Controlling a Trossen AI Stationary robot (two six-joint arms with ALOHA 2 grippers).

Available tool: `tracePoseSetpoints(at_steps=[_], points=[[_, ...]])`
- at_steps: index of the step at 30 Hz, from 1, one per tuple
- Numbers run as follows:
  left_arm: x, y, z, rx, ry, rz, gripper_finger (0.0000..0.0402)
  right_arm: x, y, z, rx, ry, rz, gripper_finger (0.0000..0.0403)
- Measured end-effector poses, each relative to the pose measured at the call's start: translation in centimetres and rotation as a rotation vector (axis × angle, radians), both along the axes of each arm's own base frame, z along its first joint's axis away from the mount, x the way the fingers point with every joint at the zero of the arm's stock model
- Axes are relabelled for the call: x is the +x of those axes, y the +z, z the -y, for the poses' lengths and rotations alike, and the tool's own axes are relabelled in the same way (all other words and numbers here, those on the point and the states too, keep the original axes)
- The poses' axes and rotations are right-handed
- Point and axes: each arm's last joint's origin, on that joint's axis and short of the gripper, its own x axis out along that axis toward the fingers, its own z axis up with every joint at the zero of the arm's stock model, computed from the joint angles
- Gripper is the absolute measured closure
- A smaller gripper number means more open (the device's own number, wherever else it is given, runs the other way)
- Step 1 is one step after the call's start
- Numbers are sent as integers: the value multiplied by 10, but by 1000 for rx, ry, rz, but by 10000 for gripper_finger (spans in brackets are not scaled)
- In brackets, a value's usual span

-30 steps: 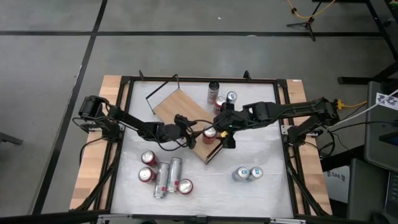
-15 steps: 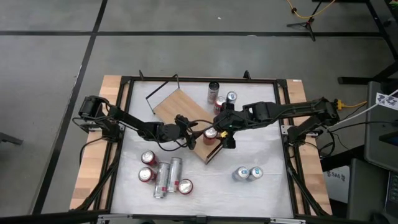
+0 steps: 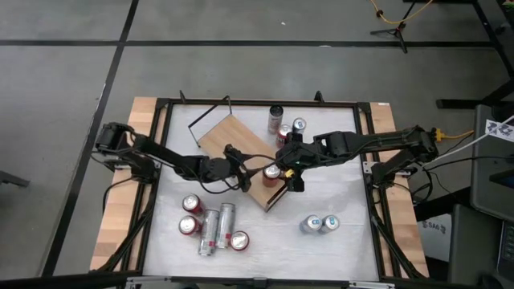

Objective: Place canned beverage on shelf
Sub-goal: Put the red black soda can on the shelf aligned with the other red black soda can

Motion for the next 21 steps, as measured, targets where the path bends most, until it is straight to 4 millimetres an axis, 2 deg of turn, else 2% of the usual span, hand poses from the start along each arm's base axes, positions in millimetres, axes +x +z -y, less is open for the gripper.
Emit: tracePoseSetpoints(at_steps=[5,12,21], points=[[-23,26,3,-25,-21,-49,125,0,0,0,0,0,0,8],[-69,64,19,-150,-86,-50,125,0,0,0,-1,-1,0,8],[-118,90,37,-200,-213,-42,125,0,0,0,-3,-2,1,8]])
